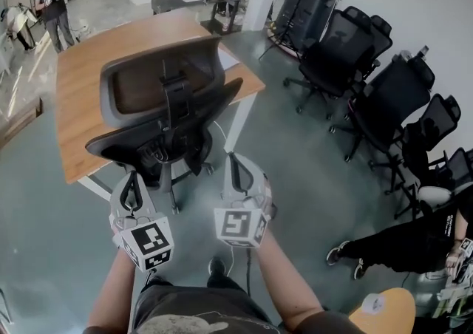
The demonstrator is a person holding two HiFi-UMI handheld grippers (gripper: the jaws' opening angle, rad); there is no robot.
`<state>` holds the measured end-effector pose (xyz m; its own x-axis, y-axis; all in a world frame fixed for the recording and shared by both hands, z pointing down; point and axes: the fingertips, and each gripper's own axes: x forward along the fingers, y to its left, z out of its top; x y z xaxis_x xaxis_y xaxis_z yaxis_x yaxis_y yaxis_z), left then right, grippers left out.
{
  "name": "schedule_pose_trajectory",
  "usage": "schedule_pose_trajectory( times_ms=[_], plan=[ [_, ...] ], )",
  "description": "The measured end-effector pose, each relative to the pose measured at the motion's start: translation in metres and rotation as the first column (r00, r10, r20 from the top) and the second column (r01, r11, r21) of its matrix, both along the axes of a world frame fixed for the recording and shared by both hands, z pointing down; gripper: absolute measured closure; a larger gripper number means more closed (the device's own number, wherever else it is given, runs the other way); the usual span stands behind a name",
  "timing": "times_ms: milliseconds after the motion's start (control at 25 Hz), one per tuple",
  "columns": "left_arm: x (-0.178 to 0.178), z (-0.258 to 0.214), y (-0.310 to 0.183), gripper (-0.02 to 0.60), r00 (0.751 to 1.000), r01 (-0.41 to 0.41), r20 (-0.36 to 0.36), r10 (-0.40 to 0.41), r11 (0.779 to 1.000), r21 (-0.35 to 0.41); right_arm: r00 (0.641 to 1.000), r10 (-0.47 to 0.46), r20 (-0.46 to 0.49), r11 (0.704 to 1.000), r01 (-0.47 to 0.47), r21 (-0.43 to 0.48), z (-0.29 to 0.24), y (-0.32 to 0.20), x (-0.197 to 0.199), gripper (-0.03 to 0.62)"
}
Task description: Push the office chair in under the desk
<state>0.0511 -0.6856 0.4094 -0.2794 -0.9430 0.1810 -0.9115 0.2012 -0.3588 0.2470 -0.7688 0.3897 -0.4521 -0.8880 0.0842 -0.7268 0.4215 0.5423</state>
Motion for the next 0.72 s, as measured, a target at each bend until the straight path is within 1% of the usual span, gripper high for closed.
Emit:
schedule_pose_trajectory(
  times_ms=[160, 240, 320, 400, 520, 600, 720],
  plan=[
    [-0.029, 0.01, 0.014, 0.563, 0.99, -0.081, -0.114, 0.079, 0.997, -0.012, 0.997, 0.055, 0.057, 0.998, -0.054, -0.012, -0.002, 0.024, -0.031, 0.602],
    [-0.045, 0.008, 0.023, 0.563, 0.981, -0.116, -0.156, 0.113, 0.993, -0.009, 0.994, 0.078, 0.08, 0.997, -0.076, -0.021, -0.005, 0.042, -0.049, 0.602],
    [-0.057, 0.003, 0.035, 0.563, 0.968, -0.168, -0.188, 0.167, 0.986, 0.01, 0.99, 0.099, 0.105, 0.995, -0.095, -0.042, -0.007, 0.066, -0.065, 0.602],
    [-0.062, -0.005, 0.046, 0.563, 0.944, -0.243, -0.218, 0.246, 0.969, 0.043, 0.984, 0.119, 0.136, 0.992, -0.111, -0.064, -0.013, 0.093, -0.079, 0.602],
    [-0.06, -0.013, 0.063, 0.563, 0.89, -0.353, -0.28, 0.36, 0.932, 0.077, 0.977, 0.148, 0.153, 0.989, -0.142, -0.049, -0.032, 0.134, -0.095, 0.602],
    [-0.062, -0.011, 0.075, 0.563, 0.862, -0.397, -0.311, 0.4, 0.915, 0.077, 0.973, 0.16, 0.169, 0.987, -0.155, -0.04, -0.036, 0.16, -0.102, 0.602],
    [-0.059, -0.003, 0.089, 0.563, 0.838, -0.446, -0.321, 0.442, 0.893, 0.066, 0.964, 0.201, 0.177, 0.98, -0.196, -0.044, -0.035, 0.187, -0.099, 0.603]
  ],
)
